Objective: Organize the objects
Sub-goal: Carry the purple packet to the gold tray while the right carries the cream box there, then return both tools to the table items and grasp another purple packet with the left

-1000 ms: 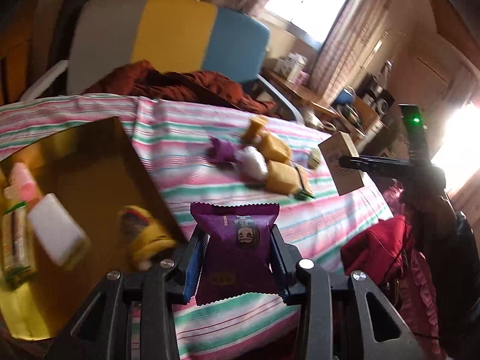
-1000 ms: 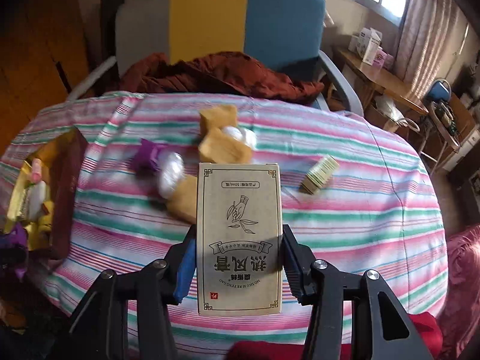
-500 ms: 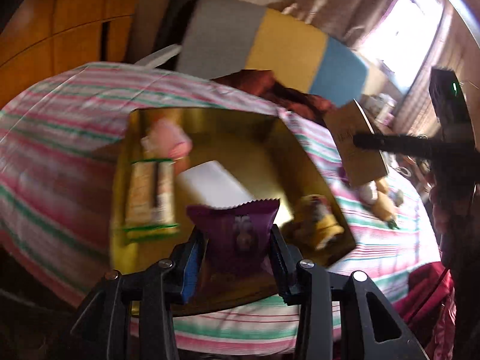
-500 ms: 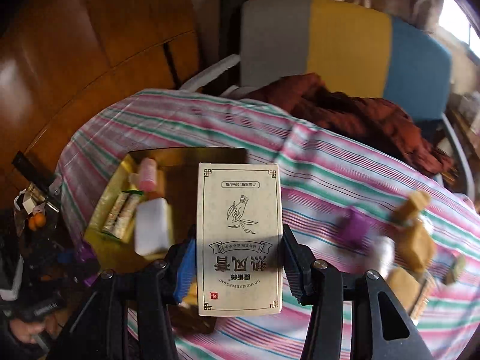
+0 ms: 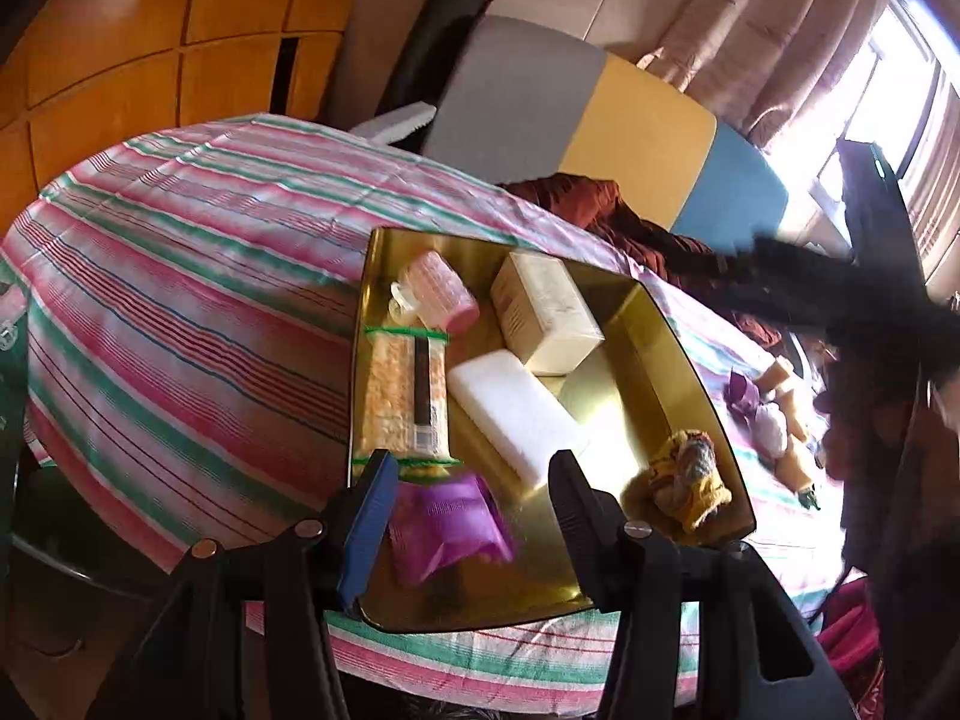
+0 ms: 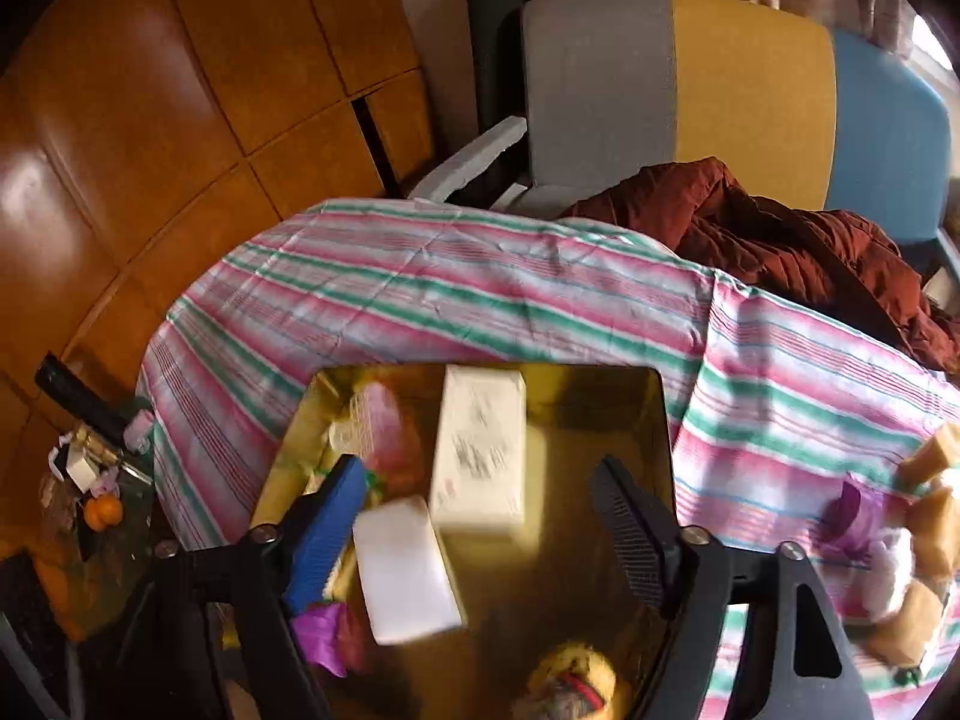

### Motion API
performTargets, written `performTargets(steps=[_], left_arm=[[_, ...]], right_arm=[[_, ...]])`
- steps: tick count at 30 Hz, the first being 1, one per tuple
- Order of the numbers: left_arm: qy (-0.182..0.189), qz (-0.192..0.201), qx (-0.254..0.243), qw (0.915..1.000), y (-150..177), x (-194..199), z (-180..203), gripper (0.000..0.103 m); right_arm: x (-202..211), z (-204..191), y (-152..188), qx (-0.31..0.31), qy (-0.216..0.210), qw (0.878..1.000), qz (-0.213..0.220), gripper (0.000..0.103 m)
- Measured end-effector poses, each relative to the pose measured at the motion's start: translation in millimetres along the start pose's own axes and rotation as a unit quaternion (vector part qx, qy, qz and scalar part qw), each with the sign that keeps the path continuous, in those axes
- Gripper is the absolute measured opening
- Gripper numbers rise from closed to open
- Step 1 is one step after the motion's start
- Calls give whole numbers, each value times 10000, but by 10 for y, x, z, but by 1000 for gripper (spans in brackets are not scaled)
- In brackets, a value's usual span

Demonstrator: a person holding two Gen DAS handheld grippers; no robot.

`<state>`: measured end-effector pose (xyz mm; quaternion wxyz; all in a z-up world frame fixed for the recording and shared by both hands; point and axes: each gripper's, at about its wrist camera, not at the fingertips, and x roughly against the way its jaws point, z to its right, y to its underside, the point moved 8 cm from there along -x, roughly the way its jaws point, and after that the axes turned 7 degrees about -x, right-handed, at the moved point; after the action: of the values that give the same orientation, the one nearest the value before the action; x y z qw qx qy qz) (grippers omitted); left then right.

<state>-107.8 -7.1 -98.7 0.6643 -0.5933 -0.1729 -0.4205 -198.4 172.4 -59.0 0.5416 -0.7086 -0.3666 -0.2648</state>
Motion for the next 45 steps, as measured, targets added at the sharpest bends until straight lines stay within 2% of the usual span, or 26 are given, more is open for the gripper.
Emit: performTargets(steps=[3,8,11,14,19,25,37,45], left_arm=[[-126,55,14,9999,-31,33,5,53],[-324,111,5,9994,-57,78,39,54],[-396,106,-32,9992,-46,95,64,54],[-488,136,-96,9987,-32,128,105,54],[-609,167,-224,9978,-27,158,176,54],[-640,189,-407,9969,-16,173,302,55],[-531,59,-660,9964,41,88,515,55],[-461,95,-918,9947,-57,64,728,55]], right_arm=[[39,23,203,48,47,9999,-112,90],[149,64,561,128,242,9996,-108,95],[244,103,700,158,382,9991,41,96],[387,123,773,162,520,9981,305,103],[628,189,812,97,697,9949,724,103],[764,210,861,236,886,9916,912,103],[832,435,959,42,931,9910,957,103],[926,824,966,-360,1027,9896,936,103]])
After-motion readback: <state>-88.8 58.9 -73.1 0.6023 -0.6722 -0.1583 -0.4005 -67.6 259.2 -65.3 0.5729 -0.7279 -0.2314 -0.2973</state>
